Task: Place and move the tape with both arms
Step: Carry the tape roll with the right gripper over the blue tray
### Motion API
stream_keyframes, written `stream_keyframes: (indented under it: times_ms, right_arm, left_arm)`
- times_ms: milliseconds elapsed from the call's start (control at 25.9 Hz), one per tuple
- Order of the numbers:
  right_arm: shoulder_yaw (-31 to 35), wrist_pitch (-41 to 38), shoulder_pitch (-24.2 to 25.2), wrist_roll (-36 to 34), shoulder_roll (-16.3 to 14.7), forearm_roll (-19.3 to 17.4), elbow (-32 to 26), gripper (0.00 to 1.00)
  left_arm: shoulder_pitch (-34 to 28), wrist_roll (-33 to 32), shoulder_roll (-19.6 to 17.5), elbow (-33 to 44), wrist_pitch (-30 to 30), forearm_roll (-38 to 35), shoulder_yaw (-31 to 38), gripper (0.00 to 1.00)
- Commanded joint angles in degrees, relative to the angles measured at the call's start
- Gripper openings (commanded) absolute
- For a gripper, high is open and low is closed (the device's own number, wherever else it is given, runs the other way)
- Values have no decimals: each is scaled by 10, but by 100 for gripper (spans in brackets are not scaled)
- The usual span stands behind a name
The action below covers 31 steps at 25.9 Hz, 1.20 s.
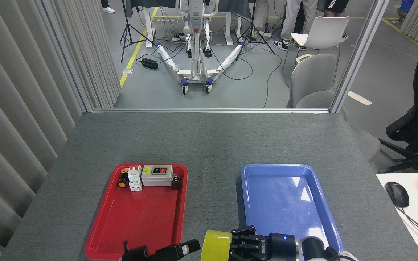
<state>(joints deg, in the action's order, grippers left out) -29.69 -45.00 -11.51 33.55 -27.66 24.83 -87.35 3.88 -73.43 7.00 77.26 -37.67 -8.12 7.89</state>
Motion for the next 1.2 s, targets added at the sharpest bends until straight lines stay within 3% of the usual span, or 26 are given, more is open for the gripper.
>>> stream_keyframes:
  times_ms: [0, 193, 271, 309, 426, 503, 580, 658, 696, 735, 774, 928, 1161]
  right_arm:
    - [28, 0, 11, 1, -2, 0, -1, 8]
    - [151, 0, 71, 4, -16, 0, -4, 8]
    - [217, 0, 87, 3, -13, 2, -1, 7]
    - [248, 0, 92, 3, -12, 5, 1, 7]
    - [299, 14, 93, 3, -13, 48, 25, 6]
    - [296, 120, 90, 4, -20, 68, 31, 6]
    - [284, 203, 81, 8, -37, 73, 31, 5]
    - [256, 268, 57, 33, -63, 67, 31, 3]
    - [236, 304, 42, 46, -75, 63, 31, 3]
    - [213, 339, 26, 53, -87, 57, 33, 3]
    - [197, 367, 13, 55, -99, 51, 35, 3]
    - [147, 454, -22, 108, -120, 16, 41, 3]
    - [89, 579, -77, 204, -121, 15, 83, 4]
  left_arm:
    - [6, 51, 0, -2, 2, -19, 42, 100]
    - [9, 64, 0, 16, -7, 7, 81, 100]
    - [9, 124, 0, 36, -11, -21, 96, 100]
    - [9, 171, 0, 46, -11, -74, 102, 100]
    - [9, 340, 0, 82, 7, -357, 102, 100]
    - [9, 532, 1, 91, 70, -578, 92, 99]
    - [9, 745, 1, 99, 239, -808, 43, 99]
    - [9, 896, 1, 74, 456, -944, -32, 100]
    - [7, 929, 0, 62, 553, -947, -73, 100]
    - [6, 928, -1, 63, 613, -940, -105, 100]
    - [5, 912, -1, 71, 616, -925, -118, 100]
    - [-3, 844, -2, 100, 499, -804, -103, 100]
    - [-16, 849, -3, 105, 487, -803, -103, 100]
